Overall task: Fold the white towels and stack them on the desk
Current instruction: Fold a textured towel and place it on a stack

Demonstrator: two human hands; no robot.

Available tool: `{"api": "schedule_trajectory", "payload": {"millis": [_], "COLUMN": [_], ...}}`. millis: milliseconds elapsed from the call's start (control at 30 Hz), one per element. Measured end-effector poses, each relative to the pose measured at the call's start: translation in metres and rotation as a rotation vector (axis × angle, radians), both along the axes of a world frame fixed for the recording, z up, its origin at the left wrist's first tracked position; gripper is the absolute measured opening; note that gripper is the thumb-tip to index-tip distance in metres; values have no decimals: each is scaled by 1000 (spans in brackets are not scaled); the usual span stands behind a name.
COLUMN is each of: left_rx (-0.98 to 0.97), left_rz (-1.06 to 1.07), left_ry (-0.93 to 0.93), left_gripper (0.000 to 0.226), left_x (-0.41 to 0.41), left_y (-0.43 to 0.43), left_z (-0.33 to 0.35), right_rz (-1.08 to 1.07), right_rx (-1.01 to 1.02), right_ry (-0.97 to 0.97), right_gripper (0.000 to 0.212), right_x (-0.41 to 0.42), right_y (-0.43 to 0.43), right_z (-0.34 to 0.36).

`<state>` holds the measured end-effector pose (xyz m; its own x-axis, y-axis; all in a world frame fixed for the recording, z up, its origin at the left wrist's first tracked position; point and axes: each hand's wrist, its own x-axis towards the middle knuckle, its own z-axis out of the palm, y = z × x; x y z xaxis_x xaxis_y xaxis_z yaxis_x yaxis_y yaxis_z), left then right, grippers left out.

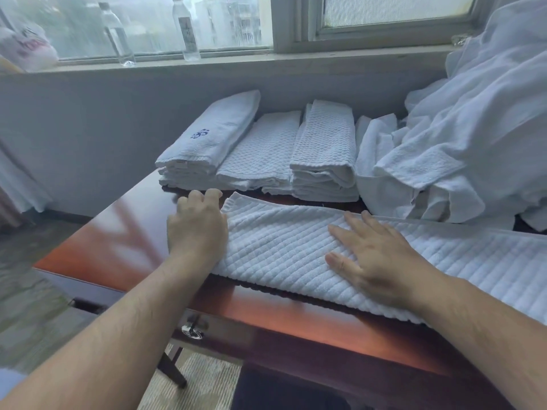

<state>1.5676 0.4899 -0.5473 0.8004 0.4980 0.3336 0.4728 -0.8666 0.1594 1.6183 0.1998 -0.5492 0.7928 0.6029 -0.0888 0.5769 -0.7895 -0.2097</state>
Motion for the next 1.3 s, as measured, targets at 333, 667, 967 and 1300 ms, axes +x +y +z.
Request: {"api": "schedule_trajectory", "payload": {"millis": [333, 667, 967, 1300], "left_rx": [-129, -149, -82, -29], "left_rz": [-476, -489, -802, -1091], "left_ry": [375, 396, 356, 350], "left_gripper": [68, 68, 67, 72], "left_x": [16, 10, 28, 57], "left_y": [-75, -132, -251, -375], "left_z": [-15, -5, -4, -12], "right_rz": [-159, -137, -503, -805], "right_rx": [-22, 172, -2, -95], "right_ry": [-21, -36, -43, 1], "right_gripper": [93, 66, 80, 72], "right_x": [3, 3, -10, -2], "right_y": [-28, -74, -204, -324], "right_z": [-4, 1, -4, -3]}}
